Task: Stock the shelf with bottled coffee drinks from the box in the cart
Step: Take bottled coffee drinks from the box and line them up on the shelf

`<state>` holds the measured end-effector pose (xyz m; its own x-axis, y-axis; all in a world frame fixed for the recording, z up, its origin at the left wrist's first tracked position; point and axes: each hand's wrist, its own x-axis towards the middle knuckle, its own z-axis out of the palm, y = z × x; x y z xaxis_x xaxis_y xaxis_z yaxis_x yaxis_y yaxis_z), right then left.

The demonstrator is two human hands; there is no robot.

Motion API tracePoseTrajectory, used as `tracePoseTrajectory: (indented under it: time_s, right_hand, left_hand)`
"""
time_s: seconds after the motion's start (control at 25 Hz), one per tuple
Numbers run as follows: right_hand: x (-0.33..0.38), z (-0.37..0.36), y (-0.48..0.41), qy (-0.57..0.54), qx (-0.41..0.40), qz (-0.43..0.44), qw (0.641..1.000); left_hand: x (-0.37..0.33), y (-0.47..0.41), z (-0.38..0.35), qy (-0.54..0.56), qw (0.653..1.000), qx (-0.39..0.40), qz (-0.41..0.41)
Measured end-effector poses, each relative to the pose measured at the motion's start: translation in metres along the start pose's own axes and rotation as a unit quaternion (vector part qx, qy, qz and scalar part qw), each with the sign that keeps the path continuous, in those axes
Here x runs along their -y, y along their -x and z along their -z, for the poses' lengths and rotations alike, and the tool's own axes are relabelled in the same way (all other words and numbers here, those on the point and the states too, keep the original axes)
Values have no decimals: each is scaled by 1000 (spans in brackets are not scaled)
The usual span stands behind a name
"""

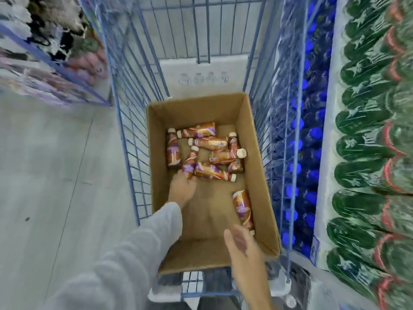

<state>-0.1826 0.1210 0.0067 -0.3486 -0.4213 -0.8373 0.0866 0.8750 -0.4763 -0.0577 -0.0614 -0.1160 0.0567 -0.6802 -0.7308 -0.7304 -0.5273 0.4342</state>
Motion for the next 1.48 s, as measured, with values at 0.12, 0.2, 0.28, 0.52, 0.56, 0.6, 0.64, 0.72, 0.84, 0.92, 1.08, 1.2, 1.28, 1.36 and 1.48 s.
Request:
tracePoseTrajectory:
  time_s: [0.12, 0.2, 0.28, 0.52, 0.56, 0.6, 0.64, 0.72, 0.84, 0.92, 1.08, 1.2, 1.28, 1.36, 1.48]
  right_hand:
    - [-7, -12, -17, -52, -3, -37, 998]
    - [-12, -19, -23, -77, -3, -59, 995]
    - [-16, -25, -28, -87, -2, -77, 993]
    - [-16, -33, -31, -66, 5, -107, 992]
    - [-11, -33, -30, -62, 14, -115, 991]
    - [-5, -32, -31, -62, 22, -122, 990]
    - [1, -31, -33, -64, 28, -124, 990]
    - [15, -31, -47, -61, 38, -104, 992]
    - [37, -48, -94, -112, 65, -110, 985]
    - [51, -70, -141, -189, 72, -162, 966]
    - [74, -113, -231, -351, 71, -253, 898]
    - [74, -136, -265, -435, 26, -285, 854]
    - [68, -145, -274, -458, 4, -269, 847]
    - [61, -147, -270, -468, -12, -247, 849]
    - [49, -140, -229, -440, -32, -214, 872]
  left_hand:
    - [14, -53, -23, -63, 997, 5, 45]
    - [24, -75, -33, -95, 993, 10, 64]
    - [33, -91, -41, -120, 990, 2, 73]
    - [44, -107, -40, -59, 995, -10, 77]
    - [42, -103, -39, -27, 995, -2, 93]
    - [39, -96, -37, 18, 994, 5, 104]
    - [37, -85, -33, 70, 991, 11, 115]
    - [32, -52, -17, 153, 980, 29, 125]
    - [31, 16, 21, 229, 966, 52, 111]
    - [33, 61, 49, 233, 966, 66, 90]
    - [40, 117, 85, 247, 962, 51, 108]
    - [52, 128, 97, 278, 951, 33, 131]
    - [57, 129, 103, 275, 951, 37, 139]
    - [59, 131, 105, 261, 955, 48, 133]
    - [53, 140, 108, 261, 958, 59, 106]
